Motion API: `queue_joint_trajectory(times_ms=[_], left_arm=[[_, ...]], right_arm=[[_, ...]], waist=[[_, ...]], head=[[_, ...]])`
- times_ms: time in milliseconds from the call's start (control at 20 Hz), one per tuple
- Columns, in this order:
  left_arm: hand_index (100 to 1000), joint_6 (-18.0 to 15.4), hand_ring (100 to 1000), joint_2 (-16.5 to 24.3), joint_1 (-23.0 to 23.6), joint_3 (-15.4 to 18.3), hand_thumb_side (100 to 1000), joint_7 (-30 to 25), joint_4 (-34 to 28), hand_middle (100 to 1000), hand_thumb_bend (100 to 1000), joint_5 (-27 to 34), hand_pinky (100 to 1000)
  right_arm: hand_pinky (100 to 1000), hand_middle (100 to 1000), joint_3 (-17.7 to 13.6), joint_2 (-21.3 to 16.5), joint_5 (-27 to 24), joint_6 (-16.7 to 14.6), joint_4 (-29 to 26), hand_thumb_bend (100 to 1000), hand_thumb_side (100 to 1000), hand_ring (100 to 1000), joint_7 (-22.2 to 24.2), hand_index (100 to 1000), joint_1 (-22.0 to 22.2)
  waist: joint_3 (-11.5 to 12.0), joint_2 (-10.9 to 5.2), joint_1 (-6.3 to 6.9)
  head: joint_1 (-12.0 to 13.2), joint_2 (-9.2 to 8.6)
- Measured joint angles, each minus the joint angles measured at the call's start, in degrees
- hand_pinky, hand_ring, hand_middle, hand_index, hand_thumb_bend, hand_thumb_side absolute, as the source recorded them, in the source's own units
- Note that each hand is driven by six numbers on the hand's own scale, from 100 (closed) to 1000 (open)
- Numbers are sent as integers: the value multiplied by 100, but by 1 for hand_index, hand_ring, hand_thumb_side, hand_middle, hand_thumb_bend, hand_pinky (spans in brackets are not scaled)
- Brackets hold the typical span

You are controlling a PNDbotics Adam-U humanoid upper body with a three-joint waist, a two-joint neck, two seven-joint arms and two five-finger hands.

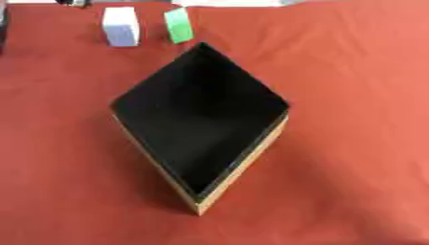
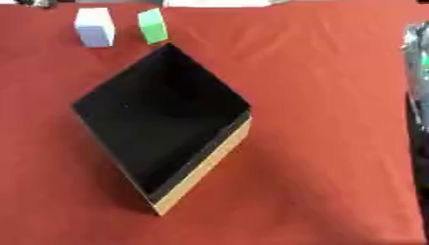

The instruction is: Pick up objects on the table and place them in the box.

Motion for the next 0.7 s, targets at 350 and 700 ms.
queue_joint_trajectory(times_ms=[350,700], left_arm=[[989,-82,924,-2,0,-2,100,-90,31,928,522,-12,842],[1000,-508,954,-37,-9,-2,142,-710,195,938,540,-42,890]], right_arm=[[779,550,0,0,-2,1,0,100,674,634,1,804,-3],[780,549,0,0,-5,6,0,100,674,633,6,804,-31]], waist=[[-10,18,-10],[-21,52,-15]], head=[[-5,0],[-12,-5]])
